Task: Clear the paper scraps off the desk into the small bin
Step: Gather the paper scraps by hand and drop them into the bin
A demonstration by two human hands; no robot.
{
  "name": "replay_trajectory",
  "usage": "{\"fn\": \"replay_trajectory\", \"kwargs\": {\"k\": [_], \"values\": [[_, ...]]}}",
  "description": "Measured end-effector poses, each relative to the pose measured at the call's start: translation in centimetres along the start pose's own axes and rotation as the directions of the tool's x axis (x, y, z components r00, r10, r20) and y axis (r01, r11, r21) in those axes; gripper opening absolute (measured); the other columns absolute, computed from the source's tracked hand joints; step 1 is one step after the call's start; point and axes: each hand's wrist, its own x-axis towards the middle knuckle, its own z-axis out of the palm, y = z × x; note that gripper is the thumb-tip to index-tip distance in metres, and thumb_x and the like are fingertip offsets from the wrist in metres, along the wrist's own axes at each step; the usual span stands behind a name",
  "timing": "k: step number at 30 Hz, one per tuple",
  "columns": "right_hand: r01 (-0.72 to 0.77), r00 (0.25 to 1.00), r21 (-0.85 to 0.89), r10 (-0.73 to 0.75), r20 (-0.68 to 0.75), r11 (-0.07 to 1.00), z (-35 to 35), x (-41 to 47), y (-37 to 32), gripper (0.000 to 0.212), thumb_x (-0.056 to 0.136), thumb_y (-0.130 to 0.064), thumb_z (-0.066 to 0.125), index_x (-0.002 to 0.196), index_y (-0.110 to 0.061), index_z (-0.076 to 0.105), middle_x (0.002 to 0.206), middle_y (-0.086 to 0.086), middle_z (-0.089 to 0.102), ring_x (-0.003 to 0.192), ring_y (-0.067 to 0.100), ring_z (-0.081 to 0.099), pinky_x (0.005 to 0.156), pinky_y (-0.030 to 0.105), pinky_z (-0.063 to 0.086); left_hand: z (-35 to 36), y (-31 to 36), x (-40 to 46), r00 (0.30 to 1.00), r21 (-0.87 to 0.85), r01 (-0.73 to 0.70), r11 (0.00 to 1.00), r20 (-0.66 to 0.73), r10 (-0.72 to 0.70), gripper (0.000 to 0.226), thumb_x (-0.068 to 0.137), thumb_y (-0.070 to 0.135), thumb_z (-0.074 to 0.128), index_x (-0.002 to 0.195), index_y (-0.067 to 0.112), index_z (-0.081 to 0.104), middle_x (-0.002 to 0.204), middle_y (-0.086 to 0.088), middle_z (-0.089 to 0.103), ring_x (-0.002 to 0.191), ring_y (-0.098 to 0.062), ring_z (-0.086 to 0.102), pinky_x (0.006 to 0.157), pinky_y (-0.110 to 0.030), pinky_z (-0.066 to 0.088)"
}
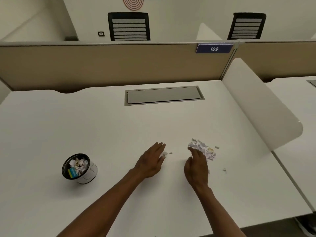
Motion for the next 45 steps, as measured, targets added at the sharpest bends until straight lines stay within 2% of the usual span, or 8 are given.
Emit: {"fn": "replay_trajectory", "kwargs": {"k": [6, 16, 20, 24, 30, 35, 39, 45], "values": [[-0.068, 0.985, -0.135, 0.088, 0.148, 0.988, -1.0, -0.8, 2.1, 0.056, 0.094, -0.003, 0.046, 0.149, -0.013, 0.043, 0.153, 0.010, 0.045, 0.142, 0.028, 0.039, 0.112, 0.041, 0.042, 3.1, 1.4, 0.6, 0.979, 0.119, -0.087, 0.989, 0.191, 0.063, 0.059, 0.107, 0.031, 0.032, 0.160, 0.017, 0.011, 0.169, -0.001, 0.013, 0.156, -0.015, 0.005, 0.126, -0.029, 0.004], [0.049, 0.976, -0.044, -0.038, 0.216, 0.998, 0.7, -1.5, 1.2, 0.059, 0.095, 0.002, 0.042, 0.152, -0.015, 0.040, 0.157, 0.007, 0.041, 0.147, 0.019, 0.035, 0.120, 0.027, 0.028, 2.9, 1.4, -0.3, 0.996, -0.036, -0.077, 0.996, 0.034, 0.078, 0.056, 0.106, 0.029, 0.040, 0.159, 0.021, 0.021, 0.166, 0.006, 0.022, 0.154, -0.008, 0.014, 0.124, -0.022, 0.016], [-0.071, 0.997, 0.070, 0.069, 0.032, 0.995, -0.2, -2.1, 1.1, 0.053, 0.093, 0.001, 0.048, 0.144, -0.014, 0.050, 0.148, 0.008, 0.051, 0.139, 0.022, 0.044, 0.113, 0.028, 0.035, 2.6, 0.1, -0.7, 0.999, -0.006, -0.044, 0.999, 0.016, 0.045, 0.056, 0.106, 0.030, 0.041, 0.159, 0.021, 0.022, 0.166, 0.007, 0.022, 0.154, -0.007, 0.013, 0.122, -0.018, 0.012], [-0.220, 0.968, -0.045, 0.212, -0.135, 0.974, -2.1, -2.9, 3.4, 0.049, 0.095, -0.008, 0.054, 0.144, -0.008, 0.050, 0.149, 0.019, 0.047, 0.142, 0.035, 0.039, 0.116, 0.046, 0.037, 3.4, 0.1, -1.0, 0.998, -0.009, -0.042, 0.999, 0.036, 0.042, 0.057, 0.106, 0.030, 0.041, 0.159, 0.020, 0.022, 0.166, 0.007, 0.022, 0.154, -0.007, 0.013, 0.122, -0.018, 0.011], [-0.236, 0.967, -0.080, 0.242, 0.084, 0.969, -0.9, -4.7, 4.1, 0.061, 0.104, -0.026, 0.043, 0.159, -0.014, 0.019, 0.166, 0.015, 0.018, 0.156, 0.028, 0.012, 0.126, 0.041, 0.020, 4.6, 0.2, -1.2, 0.999, -0.012, -0.017, 1.000, 0.041, 0.017, 0.058, 0.106, 0.032, 0.039, 0.159, 0.019, 0.019, 0.167, 0.005, 0.019, 0.155, -0.009, 0.008, 0.127, -0.028, 0.012], [-0.128, 0.987, 0.013, 0.126, 0.104, 0.992, 0.2, -5.5, 3.1, 0.058, 0.105, -0.025, 0.042, 0.159, -0.019, 0.021, 0.168, 0.002, 0.018, 0.155, 0.017, 0.014, 0.124, 0.031, 0.022, 4.8, 0.6, -0.4, 0.998, -0.026, -0.039, 0.999, 0.051, 0.040, 0.059, 0.106, 0.032, 0.041, 0.159, 0.018, 0.020, 0.166, 0.004, 0.021, 0.155, -0.010, 0.012, 0.126, -0.027, 0.015], [-0.175, 0.984, -0.037, 0.176, 0.028, 0.984, -0.4, -4.4, 4.2, 0.060, 0.103, -0.025, 0.047, 0.158, -0.013, 0.024, 0.167, 0.015, 0.015, 0.156, 0.030, 0.011, 0.126, 0.042, 0.020, 5.0, 1.4, 0.3, 0.997, -0.037, -0.062, 0.997, 0.052, 0.064, 0.059, 0.106, 0.031, 0.043, 0.159, 0.019, 0.021, 0.166, 0.004, 0.022, 0.154, -0.009, 0.014, 0.124, -0.022, 0.014], [-0.087, 0.979, -0.075, 0.099, 0.180, 0.993, 0.7, -4.6, 4.6, 0.060, 0.107, -0.033, 0.036, 0.159, -0.016, 0.015, 0.169, 0.009, 0.011, 0.157, 0.023, 0.004, 0.126, 0.032, 0.011, 5.0, 2.1, 0.3, 0.995, -0.046, -0.059, 0.997, 0.084, 0.063, 0.059, 0.106, 0.031, 0.041, 0.159, 0.021, 0.019, 0.167, 0.004, 0.020, 0.154, -0.009, 0.014, 0.126, -0.026, 0.017]]}}
